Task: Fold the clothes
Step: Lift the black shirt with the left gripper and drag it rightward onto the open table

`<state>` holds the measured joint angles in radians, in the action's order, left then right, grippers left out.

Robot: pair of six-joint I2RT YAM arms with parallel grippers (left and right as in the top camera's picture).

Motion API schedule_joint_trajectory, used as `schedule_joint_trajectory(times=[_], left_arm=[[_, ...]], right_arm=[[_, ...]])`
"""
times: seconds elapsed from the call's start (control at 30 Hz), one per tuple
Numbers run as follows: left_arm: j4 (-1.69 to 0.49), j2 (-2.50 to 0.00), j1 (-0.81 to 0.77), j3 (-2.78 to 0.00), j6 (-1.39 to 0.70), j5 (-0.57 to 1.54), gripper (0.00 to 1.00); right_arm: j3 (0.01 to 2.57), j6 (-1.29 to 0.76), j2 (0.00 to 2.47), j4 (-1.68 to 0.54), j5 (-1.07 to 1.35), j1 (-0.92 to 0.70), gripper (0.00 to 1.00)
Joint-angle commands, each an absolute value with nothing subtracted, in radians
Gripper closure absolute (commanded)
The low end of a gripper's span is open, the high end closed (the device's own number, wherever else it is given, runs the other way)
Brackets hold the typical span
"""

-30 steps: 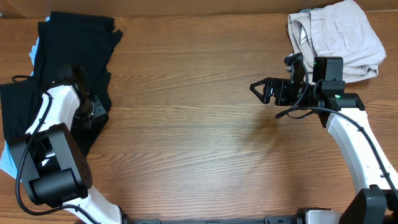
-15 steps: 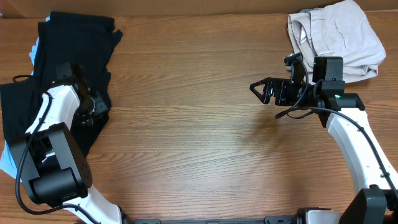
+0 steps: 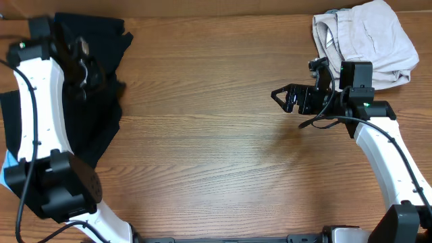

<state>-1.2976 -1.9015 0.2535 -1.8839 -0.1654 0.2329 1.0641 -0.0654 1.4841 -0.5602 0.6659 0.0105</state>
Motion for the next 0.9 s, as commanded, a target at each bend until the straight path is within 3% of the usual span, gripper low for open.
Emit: schedule_joint_trajectory(times=[0.0,0.27,0.87], left_arm=[[-1.367,-1.896,0.158,-2.035,-0.100,0.289,0.96],[-1.373,-1.896,-0.083,-2.199,-0.103,0.289,0.96],[-1.038,-2.111,-0.595,-2.180,-0.210,0.351,0.96]], right_arm=[[1.086,-0.091,1.483,-0.551,0.678,0.009,0.00],[1.088,-0.108,1.450,-0.563,0.764,0.104,0.00],[1.097,-0.097,1.301,-0.786,0.785,0.520,0.00]])
